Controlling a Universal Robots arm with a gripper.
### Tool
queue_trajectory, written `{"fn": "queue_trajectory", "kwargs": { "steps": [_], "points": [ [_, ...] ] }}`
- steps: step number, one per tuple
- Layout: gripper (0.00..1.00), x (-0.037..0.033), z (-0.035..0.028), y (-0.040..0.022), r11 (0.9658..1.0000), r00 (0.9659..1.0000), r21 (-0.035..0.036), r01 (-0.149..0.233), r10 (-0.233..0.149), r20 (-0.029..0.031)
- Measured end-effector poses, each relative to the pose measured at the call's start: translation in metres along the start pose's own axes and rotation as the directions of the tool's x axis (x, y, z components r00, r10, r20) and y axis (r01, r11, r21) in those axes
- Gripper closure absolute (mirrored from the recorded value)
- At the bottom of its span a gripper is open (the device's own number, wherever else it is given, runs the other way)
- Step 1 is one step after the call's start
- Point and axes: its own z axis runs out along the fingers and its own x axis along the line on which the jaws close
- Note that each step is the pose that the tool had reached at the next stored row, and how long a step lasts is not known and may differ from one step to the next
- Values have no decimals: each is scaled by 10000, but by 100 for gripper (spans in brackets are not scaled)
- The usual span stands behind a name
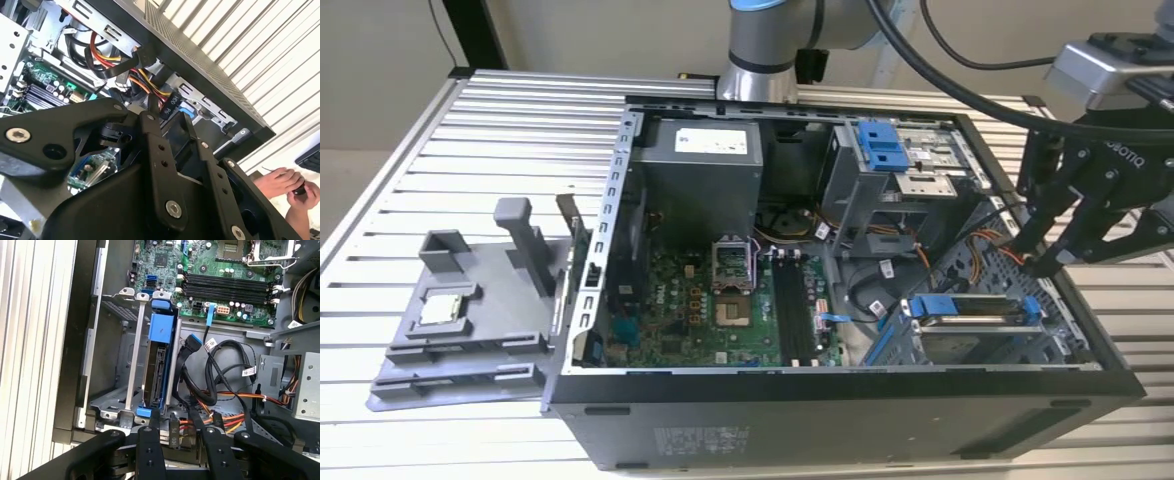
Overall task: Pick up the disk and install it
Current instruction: 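Insert the first disk wire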
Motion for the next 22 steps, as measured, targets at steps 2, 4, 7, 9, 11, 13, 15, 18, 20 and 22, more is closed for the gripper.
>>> {"fn": "queue_trajectory", "kwargs": {
  "steps": [2,4,7,9,11,13,15,18,20,22],
  "points": [
    [0,-14,0,0,10000,10000,0,0,0,1],
    [0,-17,1,0,10000,10000,0,-1,1,1],
    [0,-19,1,0,10000,10000,0,-1,1,1],
    [0,-19,1,0,10000,10000,0,-1,1,1],
    [0,-19,1,-1,10000,10000,0,1,-1,0],
    [0,-19,1,-1,10000,10000,0,1,-1,-1],
    [0,-19,1,-1,10000,10000,0,0,0,0],
    [100,-19,1,0,10000,10000,0,-1,1,0],
    [100,-19,1,0,10000,10000,-1,-2,2,-1],
    [100,-19,1,0,10000,10000,0,-1,1,-1]
  ]
}}
